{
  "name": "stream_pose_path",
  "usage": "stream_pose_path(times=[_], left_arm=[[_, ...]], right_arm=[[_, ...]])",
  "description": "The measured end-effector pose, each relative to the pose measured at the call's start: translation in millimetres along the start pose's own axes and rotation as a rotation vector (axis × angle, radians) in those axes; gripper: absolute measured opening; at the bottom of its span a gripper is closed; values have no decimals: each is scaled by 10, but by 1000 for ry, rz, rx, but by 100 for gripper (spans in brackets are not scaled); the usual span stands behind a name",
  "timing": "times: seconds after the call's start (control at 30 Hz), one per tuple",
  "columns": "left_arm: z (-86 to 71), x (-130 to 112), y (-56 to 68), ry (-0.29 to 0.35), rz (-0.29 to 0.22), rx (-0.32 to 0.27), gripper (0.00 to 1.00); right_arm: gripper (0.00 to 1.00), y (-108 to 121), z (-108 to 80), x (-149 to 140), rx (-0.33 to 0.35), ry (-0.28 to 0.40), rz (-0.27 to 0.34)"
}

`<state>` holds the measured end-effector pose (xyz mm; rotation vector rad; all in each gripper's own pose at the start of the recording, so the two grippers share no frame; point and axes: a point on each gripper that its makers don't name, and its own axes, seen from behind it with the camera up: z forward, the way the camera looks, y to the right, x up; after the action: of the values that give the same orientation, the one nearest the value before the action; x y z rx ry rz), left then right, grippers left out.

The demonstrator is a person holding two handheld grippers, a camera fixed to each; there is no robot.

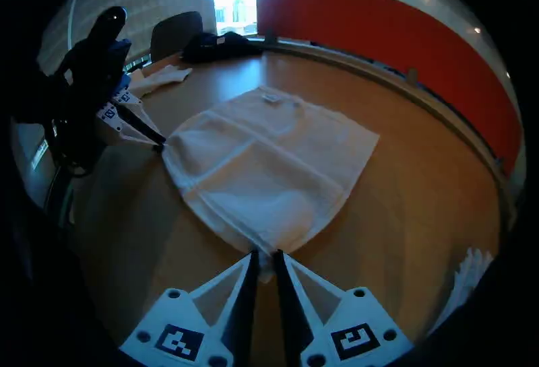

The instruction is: Fold towel

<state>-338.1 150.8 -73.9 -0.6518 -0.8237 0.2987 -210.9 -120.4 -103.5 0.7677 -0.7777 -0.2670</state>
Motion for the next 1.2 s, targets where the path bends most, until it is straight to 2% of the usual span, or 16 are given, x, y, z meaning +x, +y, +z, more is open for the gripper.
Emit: stream_pose_path(times=[0.3,0.5,0.8,1.2], left_arm=[[-50,38,2,2,-33,-1,12],[-152,110,9,3,-49,-1,12],[-411,297,16,12,-99,-5,12],[-802,499,84,18,-109,-9,12]], right_arm=[[18,10,-34,52,-4,7,-7],[18,12,-120,148,-9,21,-12],[18,-11,-364,371,-13,52,-17],[18,-81,-712,632,-1,86,-12]])
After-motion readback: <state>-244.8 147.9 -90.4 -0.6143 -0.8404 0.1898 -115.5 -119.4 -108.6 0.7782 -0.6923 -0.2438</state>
